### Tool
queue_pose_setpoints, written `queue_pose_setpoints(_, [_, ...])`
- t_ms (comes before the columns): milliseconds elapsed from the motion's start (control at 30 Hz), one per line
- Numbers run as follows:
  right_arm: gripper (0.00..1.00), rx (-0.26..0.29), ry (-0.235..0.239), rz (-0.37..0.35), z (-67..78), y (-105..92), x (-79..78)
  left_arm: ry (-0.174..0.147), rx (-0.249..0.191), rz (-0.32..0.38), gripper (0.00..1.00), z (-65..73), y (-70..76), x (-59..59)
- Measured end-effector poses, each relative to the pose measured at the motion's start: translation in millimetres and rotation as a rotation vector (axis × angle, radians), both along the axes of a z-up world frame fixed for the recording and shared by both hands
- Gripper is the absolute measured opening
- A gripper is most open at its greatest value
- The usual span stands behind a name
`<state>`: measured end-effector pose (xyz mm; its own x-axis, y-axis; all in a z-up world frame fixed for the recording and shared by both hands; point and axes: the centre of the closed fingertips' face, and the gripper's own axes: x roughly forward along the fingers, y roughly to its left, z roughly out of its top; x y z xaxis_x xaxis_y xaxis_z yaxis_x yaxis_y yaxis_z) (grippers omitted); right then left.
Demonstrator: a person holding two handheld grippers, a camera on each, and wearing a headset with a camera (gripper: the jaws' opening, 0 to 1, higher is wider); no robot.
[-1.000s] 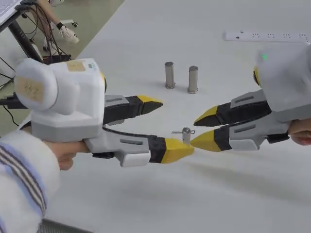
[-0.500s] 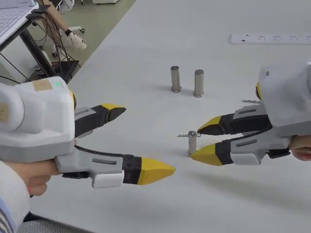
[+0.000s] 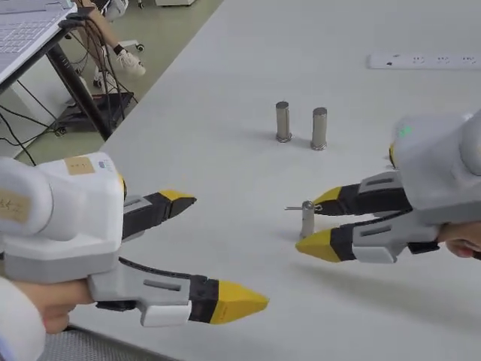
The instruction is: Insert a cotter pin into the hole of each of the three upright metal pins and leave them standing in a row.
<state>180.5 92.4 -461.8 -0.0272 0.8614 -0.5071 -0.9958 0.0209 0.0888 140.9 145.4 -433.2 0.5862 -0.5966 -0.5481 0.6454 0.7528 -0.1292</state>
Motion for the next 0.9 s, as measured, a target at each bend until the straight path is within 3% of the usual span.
queue_pose_setpoints(467, [0.16, 0.016, -0.008, -0.019, -3.6, 8.7, 5.2, -0.049, 0.008, 0.040, 0.94, 8.8, 5.5, 10.2])
queue_pose_setpoints(700, [0.06, 0.018, -0.006, -0.017, -3.7, 10.9, 5.9, -0.047, 0.026, 0.017, 0.94, 8.2, 2.2, 7.9])
queue_pose_setpoints(900, [0.06, 0.015, -0.009, -0.010, -3.7, 11.0, 4.2, -0.054, 0.026, 0.021, 0.94, 10.7, 1.5, 9.9])
